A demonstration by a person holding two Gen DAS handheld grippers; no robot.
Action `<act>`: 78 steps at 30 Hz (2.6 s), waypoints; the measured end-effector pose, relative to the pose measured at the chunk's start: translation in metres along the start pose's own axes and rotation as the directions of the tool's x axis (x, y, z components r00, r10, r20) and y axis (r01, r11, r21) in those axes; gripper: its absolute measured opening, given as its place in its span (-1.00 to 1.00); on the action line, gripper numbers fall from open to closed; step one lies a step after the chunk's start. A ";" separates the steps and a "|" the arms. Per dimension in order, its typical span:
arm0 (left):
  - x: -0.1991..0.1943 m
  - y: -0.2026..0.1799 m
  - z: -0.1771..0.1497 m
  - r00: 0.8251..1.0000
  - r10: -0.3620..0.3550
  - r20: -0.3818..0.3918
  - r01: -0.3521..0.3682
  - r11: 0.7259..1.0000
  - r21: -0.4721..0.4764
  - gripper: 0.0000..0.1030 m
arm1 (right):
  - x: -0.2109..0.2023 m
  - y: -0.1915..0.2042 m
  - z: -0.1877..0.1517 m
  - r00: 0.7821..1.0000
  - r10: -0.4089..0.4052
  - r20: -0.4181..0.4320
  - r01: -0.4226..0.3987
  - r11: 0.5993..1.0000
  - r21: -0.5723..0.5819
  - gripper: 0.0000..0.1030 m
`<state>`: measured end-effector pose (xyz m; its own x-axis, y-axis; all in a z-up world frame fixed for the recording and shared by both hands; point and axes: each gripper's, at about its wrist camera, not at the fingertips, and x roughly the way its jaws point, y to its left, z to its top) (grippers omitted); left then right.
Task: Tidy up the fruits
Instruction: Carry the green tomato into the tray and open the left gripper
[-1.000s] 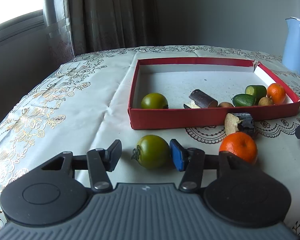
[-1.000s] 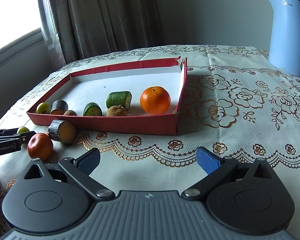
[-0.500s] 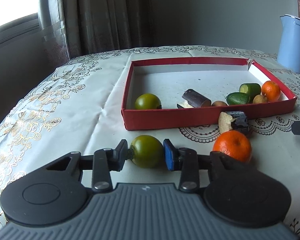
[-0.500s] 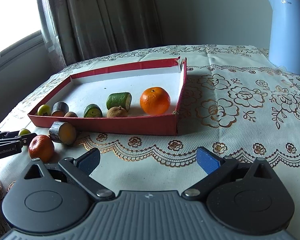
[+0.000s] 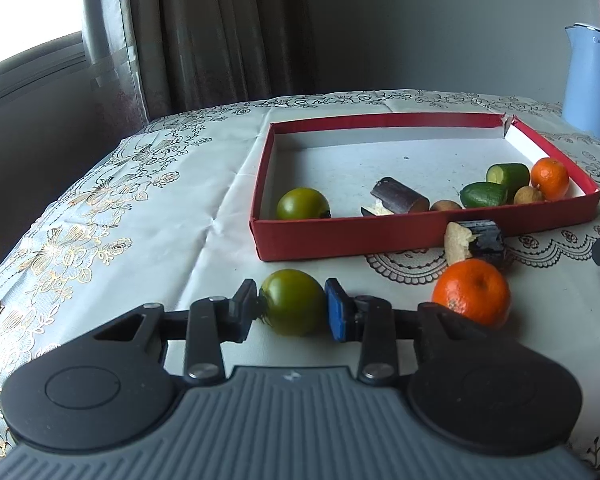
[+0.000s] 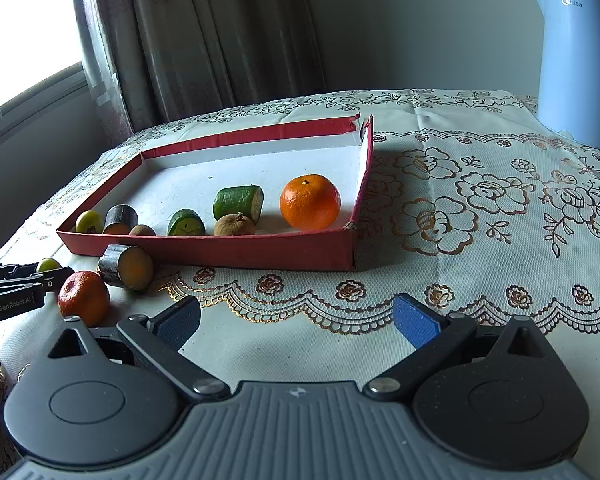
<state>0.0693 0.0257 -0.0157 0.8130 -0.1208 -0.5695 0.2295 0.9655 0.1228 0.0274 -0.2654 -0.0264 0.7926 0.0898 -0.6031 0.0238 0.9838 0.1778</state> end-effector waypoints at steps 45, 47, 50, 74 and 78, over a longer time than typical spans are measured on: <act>-0.027 -0.031 0.035 0.996 0.027 0.081 -0.026 1.000 -0.007 -0.36 | -0.001 0.000 0.000 1.000 0.001 0.000 -0.001 1.000 0.001 1.00; -0.024 -0.033 0.038 0.996 0.031 0.078 -0.030 1.000 -0.006 -0.36 | -0.001 0.000 0.000 1.000 0.001 0.000 -0.001 1.000 0.000 1.00; -0.016 -0.034 0.043 0.996 0.045 0.072 -0.045 0.999 -0.006 -0.36 | 0.000 0.000 0.000 1.000 0.001 0.000 -0.001 1.000 0.001 1.00; 0.051 -0.029 0.077 0.996 0.091 0.018 -0.090 0.995 -0.040 -0.36 | 0.000 0.000 0.000 1.000 0.001 0.000 -0.001 1.000 0.001 1.00; 0.058 -0.029 0.080 0.996 0.088 0.015 -0.088 0.995 -0.040 -0.35 | 0.000 0.000 0.000 1.000 0.001 0.000 -0.001 1.000 0.001 1.00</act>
<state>0.1527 -0.0280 0.0129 0.8383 -0.0386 -0.5439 0.1357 0.9809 0.1395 0.0272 -0.2656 -0.0261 0.7928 0.0910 -0.6026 0.0234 0.9835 0.1792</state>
